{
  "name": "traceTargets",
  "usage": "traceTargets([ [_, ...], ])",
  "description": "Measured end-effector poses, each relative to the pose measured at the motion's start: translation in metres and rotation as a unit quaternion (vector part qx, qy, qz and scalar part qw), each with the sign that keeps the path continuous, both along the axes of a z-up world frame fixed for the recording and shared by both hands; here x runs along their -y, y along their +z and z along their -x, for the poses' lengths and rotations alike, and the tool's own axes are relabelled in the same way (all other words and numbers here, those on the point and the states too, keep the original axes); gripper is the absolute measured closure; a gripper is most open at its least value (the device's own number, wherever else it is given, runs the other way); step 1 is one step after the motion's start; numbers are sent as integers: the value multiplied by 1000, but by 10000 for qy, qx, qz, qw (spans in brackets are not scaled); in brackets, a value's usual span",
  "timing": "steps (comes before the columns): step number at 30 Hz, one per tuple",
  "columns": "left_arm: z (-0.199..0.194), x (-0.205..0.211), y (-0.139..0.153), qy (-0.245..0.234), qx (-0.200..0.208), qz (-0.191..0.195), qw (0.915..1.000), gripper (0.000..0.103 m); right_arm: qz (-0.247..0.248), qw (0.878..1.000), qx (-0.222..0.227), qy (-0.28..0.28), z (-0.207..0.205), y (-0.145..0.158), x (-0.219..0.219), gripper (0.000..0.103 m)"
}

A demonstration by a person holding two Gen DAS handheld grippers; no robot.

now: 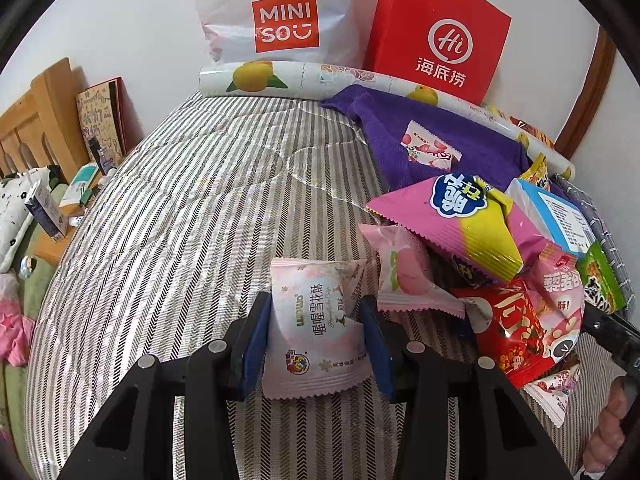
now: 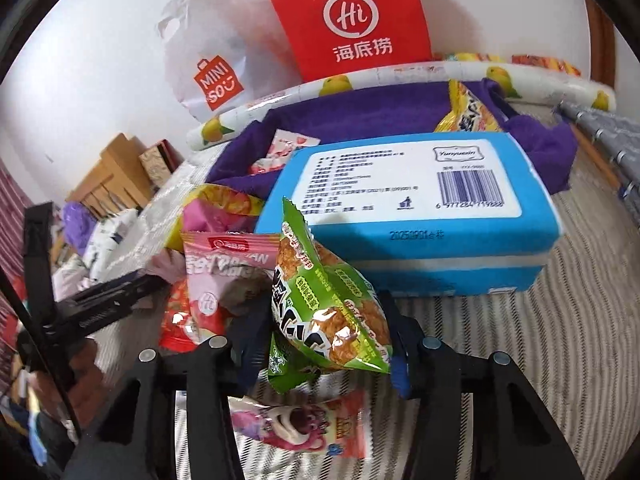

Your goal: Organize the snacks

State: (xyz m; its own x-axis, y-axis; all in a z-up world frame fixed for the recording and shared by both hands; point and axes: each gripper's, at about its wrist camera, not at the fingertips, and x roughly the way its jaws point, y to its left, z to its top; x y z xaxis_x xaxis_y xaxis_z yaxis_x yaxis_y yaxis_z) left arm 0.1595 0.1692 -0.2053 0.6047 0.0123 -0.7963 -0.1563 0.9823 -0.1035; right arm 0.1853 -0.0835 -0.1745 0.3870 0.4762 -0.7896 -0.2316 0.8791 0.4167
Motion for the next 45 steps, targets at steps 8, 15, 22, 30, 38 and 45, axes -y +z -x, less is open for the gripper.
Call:
traceTargets([
  [8, 0, 1, 0, 8, -3, -25, 10000, 62, -43, 9995, 240, -192, 17, 24, 23, 53],
  [15, 8, -4, 4, 72, -28, 100, 9999, 65, 132, 9986, 227, -451, 32, 31, 51, 53],
  [22, 24, -2, 16, 15, -91, 235, 9997, 65, 134, 9977, 238, -621, 45, 33, 71, 53],
  [30, 44, 13, 46, -92, 124, 370, 9992, 65, 210, 9970, 399, -631, 57, 46, 83, 53],
  [38, 52, 54, 69, -576, 223, 402, 9973, 65, 210, 9958, 480, -757, 64, 61, 98, 53],
  [45, 46, 91, 89, -941, 331, 429, 9941, 65, 178, 9947, 602, -814, 63, 79, 110, 53],
])
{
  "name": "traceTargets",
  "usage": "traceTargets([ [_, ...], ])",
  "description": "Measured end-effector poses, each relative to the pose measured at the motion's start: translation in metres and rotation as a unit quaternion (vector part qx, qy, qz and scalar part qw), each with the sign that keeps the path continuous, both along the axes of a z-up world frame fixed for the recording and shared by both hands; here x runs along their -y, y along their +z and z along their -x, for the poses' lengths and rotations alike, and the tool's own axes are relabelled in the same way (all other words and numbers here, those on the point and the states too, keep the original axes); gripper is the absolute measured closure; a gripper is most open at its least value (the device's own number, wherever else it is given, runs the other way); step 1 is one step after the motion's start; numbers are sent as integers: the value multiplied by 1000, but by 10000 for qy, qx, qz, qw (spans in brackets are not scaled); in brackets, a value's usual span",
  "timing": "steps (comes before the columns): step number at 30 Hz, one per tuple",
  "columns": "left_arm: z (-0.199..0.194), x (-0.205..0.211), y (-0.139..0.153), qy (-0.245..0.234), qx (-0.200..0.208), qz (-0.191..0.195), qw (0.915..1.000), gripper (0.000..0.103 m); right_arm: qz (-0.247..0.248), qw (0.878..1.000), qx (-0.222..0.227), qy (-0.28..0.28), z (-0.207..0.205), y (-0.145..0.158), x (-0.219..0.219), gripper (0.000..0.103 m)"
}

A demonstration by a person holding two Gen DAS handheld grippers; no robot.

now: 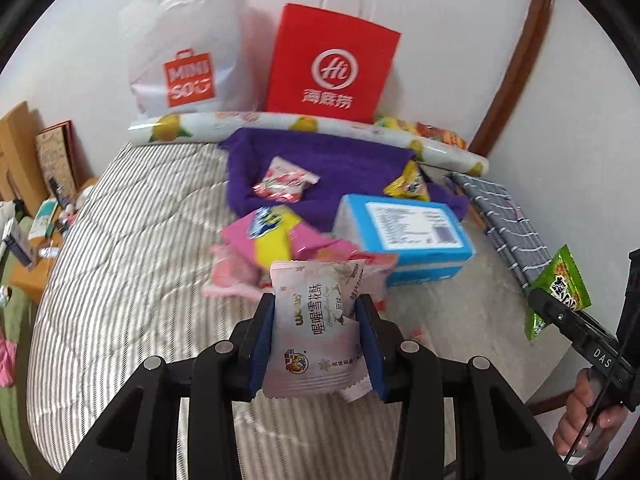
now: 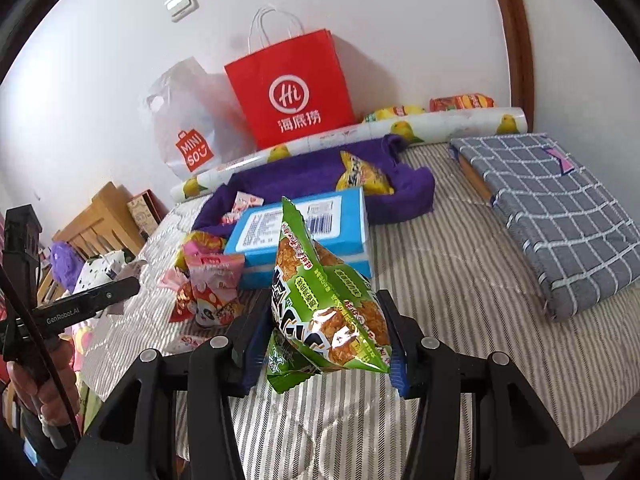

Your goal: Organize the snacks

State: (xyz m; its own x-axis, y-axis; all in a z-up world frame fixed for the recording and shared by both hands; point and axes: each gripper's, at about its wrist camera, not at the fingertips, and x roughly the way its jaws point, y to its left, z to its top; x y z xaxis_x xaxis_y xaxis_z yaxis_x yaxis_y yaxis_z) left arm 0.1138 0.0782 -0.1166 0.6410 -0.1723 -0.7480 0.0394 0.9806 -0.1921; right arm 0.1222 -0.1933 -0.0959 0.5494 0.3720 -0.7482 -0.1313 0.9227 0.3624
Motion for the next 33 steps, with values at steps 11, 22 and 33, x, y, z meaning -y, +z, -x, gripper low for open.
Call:
traceTargets([
  [11, -27, 36, 20, -394, 55, 127, 9991, 65, 15, 9997, 258, 19, -26, 27, 5, 53],
  [22, -68, 46, 31, -523, 72, 171, 9985, 65, 114, 9989, 415, 159, -68, 40, -4, 53],
  [33, -112, 40, 47, -534, 186, 29, 9984, 65, 243, 9975, 633, 207, -118, 51, -21, 53],
])
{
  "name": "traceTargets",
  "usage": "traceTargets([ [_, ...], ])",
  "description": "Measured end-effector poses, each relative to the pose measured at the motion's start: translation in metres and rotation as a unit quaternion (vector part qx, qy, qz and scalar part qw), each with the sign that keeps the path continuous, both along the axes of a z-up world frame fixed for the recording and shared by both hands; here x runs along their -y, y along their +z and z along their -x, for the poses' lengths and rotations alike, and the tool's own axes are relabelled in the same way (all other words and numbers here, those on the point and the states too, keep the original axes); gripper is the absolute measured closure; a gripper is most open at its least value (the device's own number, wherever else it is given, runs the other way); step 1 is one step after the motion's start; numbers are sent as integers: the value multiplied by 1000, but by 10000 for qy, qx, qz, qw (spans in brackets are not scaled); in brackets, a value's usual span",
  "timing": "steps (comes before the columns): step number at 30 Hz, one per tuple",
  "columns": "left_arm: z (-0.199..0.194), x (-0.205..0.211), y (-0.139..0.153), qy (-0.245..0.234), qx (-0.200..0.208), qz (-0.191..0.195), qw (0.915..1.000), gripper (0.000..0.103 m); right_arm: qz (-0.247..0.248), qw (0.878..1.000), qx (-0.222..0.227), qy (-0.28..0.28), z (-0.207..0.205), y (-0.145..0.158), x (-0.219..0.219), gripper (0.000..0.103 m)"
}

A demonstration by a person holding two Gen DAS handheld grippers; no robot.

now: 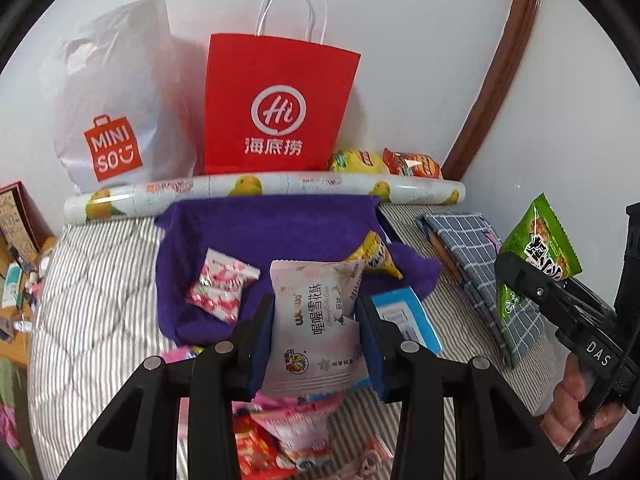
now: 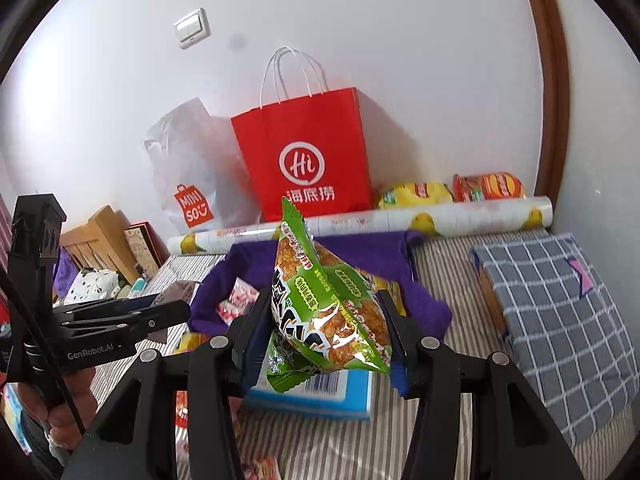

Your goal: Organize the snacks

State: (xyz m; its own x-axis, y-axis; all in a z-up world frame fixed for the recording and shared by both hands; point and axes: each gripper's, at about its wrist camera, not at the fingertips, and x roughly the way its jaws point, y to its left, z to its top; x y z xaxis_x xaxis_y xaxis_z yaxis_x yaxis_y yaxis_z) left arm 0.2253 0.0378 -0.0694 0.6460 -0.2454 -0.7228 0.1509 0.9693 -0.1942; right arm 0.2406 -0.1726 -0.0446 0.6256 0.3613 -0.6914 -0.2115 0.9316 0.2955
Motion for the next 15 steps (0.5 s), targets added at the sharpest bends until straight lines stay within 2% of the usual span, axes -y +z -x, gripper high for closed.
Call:
traceTargets([
  [15, -67, -32, 15, 233, 216, -158, 9994, 65, 127, 9996, 238, 127, -68, 11, -26, 53],
])
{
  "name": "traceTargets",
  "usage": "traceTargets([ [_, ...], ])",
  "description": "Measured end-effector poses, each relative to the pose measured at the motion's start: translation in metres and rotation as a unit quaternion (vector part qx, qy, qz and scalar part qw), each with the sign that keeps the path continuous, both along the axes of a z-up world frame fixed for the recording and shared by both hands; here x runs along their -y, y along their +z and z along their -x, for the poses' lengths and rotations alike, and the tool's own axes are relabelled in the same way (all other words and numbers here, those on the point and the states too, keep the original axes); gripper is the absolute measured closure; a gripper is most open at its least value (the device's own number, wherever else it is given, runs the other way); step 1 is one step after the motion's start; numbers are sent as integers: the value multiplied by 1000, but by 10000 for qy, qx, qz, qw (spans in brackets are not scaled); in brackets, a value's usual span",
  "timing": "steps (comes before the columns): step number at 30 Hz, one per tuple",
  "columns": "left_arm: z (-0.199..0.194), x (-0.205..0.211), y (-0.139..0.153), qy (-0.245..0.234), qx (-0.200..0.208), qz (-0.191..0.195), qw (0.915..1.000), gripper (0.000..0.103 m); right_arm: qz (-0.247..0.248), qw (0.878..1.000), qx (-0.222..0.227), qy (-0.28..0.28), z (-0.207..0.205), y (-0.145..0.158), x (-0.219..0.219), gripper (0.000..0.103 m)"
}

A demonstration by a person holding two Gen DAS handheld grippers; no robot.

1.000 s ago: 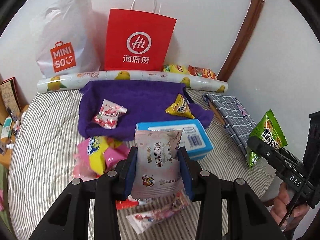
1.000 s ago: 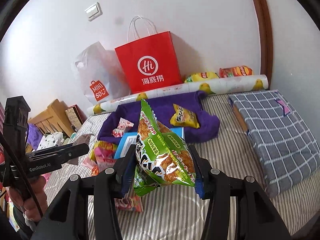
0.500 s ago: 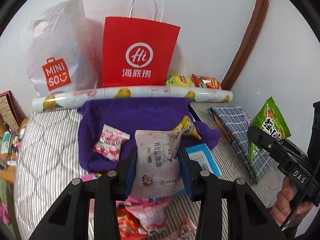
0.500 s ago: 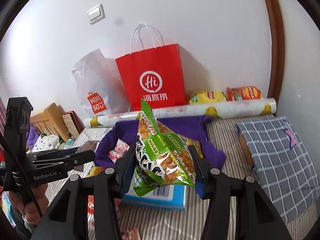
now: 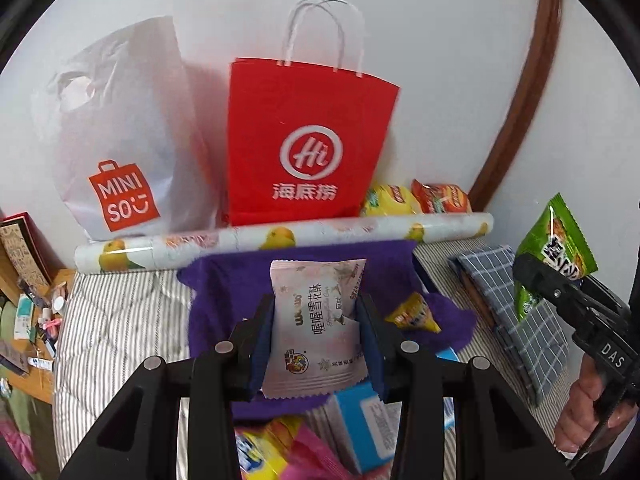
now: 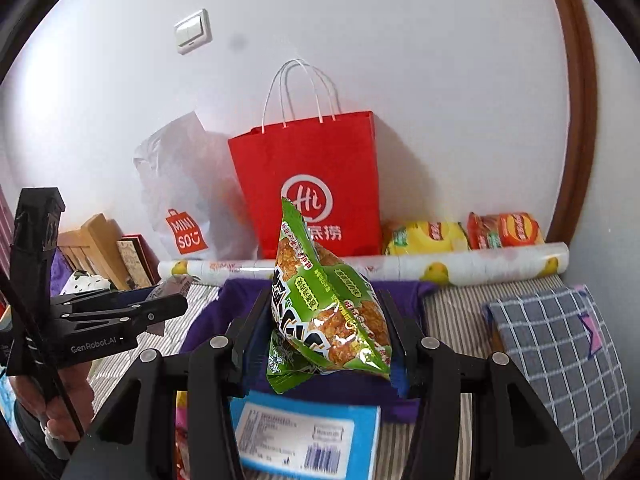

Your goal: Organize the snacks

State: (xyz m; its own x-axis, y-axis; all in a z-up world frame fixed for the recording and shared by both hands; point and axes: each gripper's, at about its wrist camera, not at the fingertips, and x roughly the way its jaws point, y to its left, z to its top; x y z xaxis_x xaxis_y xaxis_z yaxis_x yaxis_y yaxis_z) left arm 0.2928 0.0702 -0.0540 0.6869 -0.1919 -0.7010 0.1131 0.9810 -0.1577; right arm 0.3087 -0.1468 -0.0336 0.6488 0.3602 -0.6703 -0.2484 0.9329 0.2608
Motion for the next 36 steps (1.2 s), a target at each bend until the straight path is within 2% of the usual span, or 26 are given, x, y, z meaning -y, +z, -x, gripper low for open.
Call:
traceTargets([
  [2, -8, -8, -1, 63, -4, 40, 10000, 65, 4, 10000, -5, 49, -9, -2, -5, 53],
  [6, -28, -27, -9, 113, -160, 398, 9990, 65, 75, 9998, -8, 157, -26, -12, -16, 53],
  [15, -61, -46, -18, 376, -213, 357, 9984, 65, 65, 9990, -92, 429, -74, -28, -46, 53],
  [20, -80, -45, -30, 423, -313, 424, 9977, 65, -369, 9980, -200, 470, -96, -31, -56, 53],
  [23, -86, -44, -42, 430, -366, 325, 9979, 65, -199, 9979, -244, 572, -101, -42, -62, 53],
  [29, -98, -52, -65, 479, -650, 326, 9962, 65, 190, 9932, -835, 792, -113, -90, -74, 53],
  [34, -105, -58, -80, 570, -825, 252, 9946, 65, 417, 9834, -1361, 1126, -118, -126, -84, 53],
  [36, -109, -59, -88, 615, -921, 242, 9936, 65, 502, 9812, -1524, 1075, -120, -137, -83, 53],
])
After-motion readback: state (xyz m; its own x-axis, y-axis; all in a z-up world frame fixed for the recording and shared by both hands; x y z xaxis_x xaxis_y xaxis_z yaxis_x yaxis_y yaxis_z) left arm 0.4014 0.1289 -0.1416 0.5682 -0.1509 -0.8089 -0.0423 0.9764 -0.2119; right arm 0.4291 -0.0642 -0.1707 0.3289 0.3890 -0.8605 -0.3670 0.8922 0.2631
